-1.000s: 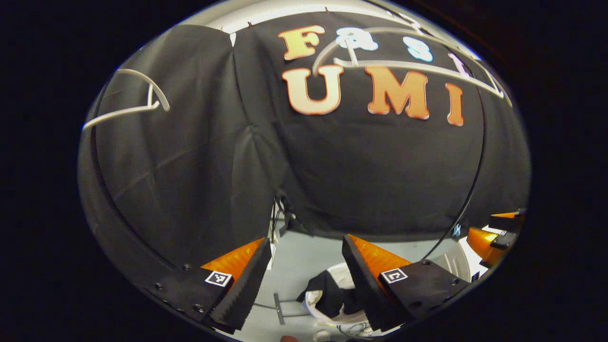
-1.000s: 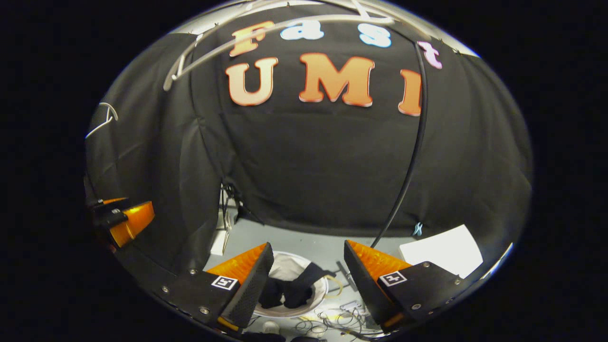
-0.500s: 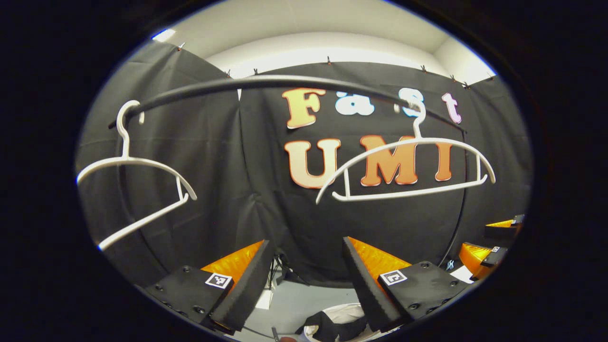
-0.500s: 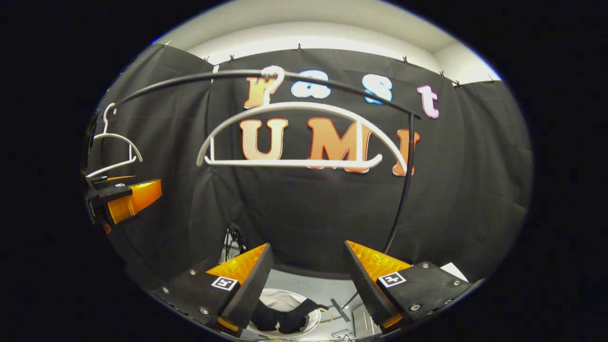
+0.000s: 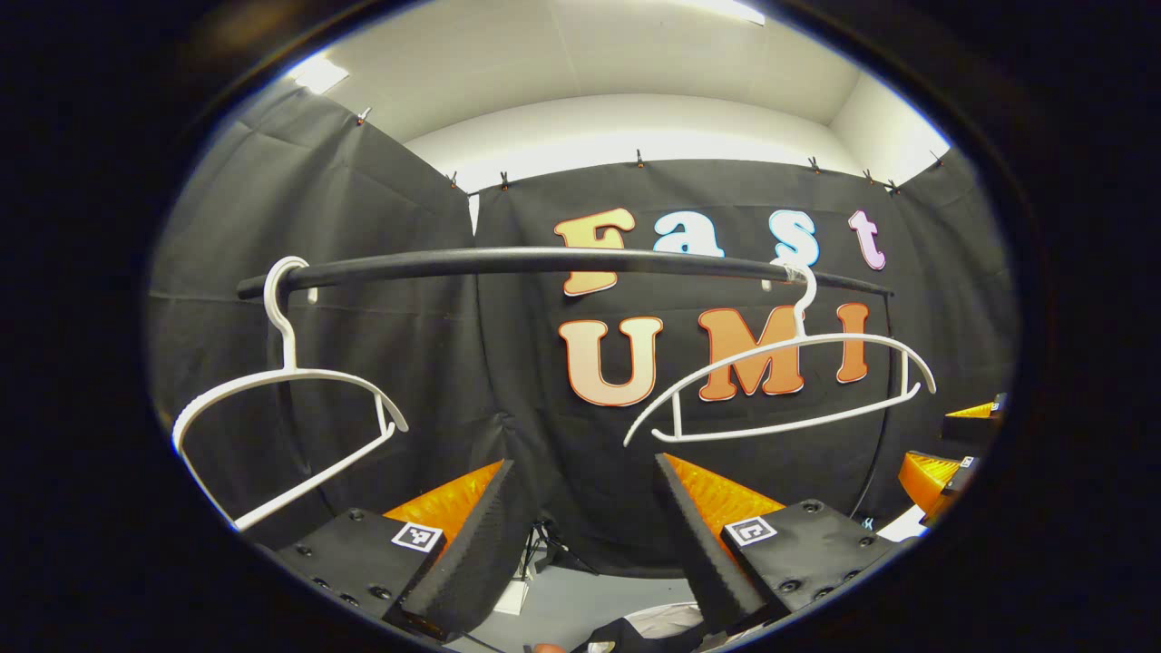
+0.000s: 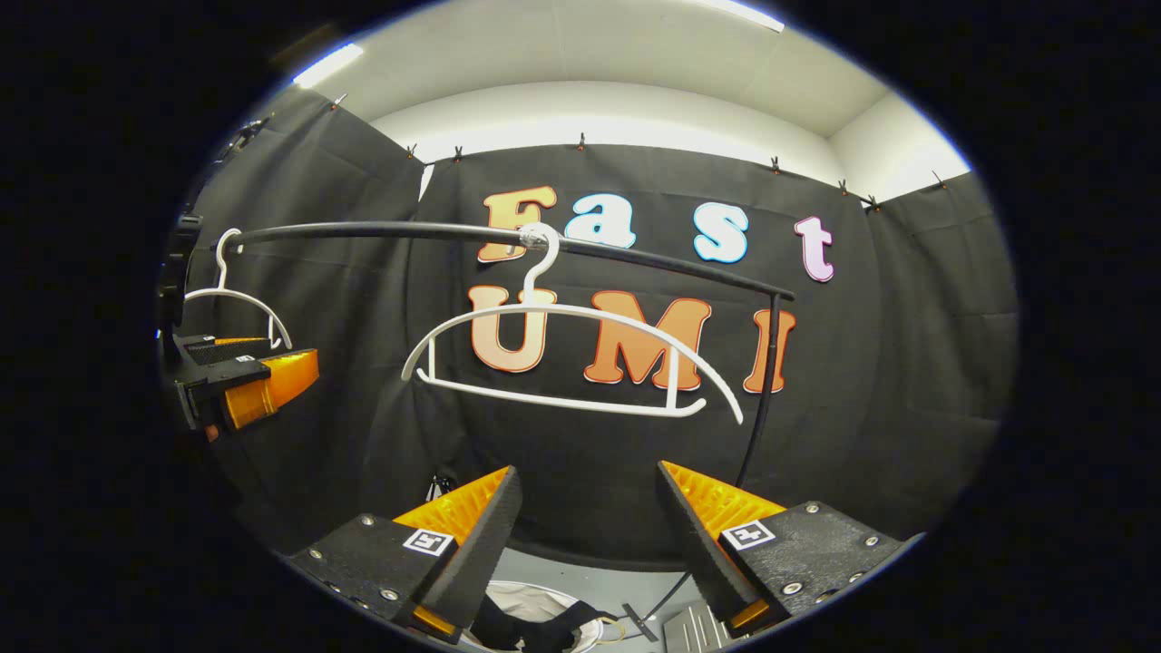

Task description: Grasp the clothes on the hanger with both hands and then place them into the laundry hamper below.

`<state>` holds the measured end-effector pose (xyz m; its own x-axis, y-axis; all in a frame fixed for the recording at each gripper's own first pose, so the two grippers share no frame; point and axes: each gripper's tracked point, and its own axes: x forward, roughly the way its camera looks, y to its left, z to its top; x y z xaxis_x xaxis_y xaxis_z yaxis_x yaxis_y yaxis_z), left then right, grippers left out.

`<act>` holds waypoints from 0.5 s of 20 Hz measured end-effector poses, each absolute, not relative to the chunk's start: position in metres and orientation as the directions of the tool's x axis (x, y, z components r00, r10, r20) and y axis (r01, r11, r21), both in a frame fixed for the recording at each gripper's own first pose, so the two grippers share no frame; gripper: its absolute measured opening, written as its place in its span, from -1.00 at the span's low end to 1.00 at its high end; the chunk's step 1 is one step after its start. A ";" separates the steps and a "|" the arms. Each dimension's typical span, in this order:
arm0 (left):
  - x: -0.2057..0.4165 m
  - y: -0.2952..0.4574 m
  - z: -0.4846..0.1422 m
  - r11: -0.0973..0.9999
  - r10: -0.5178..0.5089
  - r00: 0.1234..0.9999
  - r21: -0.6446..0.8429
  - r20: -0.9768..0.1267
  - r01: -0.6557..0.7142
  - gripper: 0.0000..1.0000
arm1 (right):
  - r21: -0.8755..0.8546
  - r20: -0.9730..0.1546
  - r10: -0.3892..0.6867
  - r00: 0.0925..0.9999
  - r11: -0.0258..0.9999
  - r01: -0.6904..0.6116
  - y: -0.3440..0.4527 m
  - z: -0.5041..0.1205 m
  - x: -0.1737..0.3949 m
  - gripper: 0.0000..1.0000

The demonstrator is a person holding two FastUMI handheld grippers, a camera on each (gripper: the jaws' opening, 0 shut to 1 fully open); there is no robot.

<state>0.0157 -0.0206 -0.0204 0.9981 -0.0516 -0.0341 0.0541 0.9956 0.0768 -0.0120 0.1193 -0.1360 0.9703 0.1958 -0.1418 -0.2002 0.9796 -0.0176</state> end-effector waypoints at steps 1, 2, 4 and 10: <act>0.016 -0.019 -0.021 0.995 -0.053 0.998 0.077 -0.035 0.056 0.99 | -0.029 -0.139 0.186 0.973 0.981 -0.192 0.117 -0.135 -0.012 0.96; 0.017 -0.018 -0.020 0.995 -0.053 0.998 0.078 -0.033 0.055 0.99 | -0.031 -0.136 0.181 0.974 0.982 -0.187 0.121 -0.135 -0.012 0.96; 0.018 -0.016 -0.022 0.995 -0.051 0.998 0.079 -0.034 0.054 0.99 | -0.012 -0.137 0.184 0.973 0.982 -0.187 0.126 -0.136 -0.012 0.85; 0.026 -0.013 -0.026 0.996 -0.043 0.998 0.075 -0.036 0.046 0.99 | -0.013 -0.130 0.178 0.975 0.983 -0.181 0.131 -0.133 -0.008 0.87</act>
<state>0.0263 -0.0125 -0.0262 0.9984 -0.0432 -0.0361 0.0459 0.9962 0.0746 -0.0077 0.1307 -0.1329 0.9754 0.1777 -0.1301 -0.1809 0.9834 -0.0128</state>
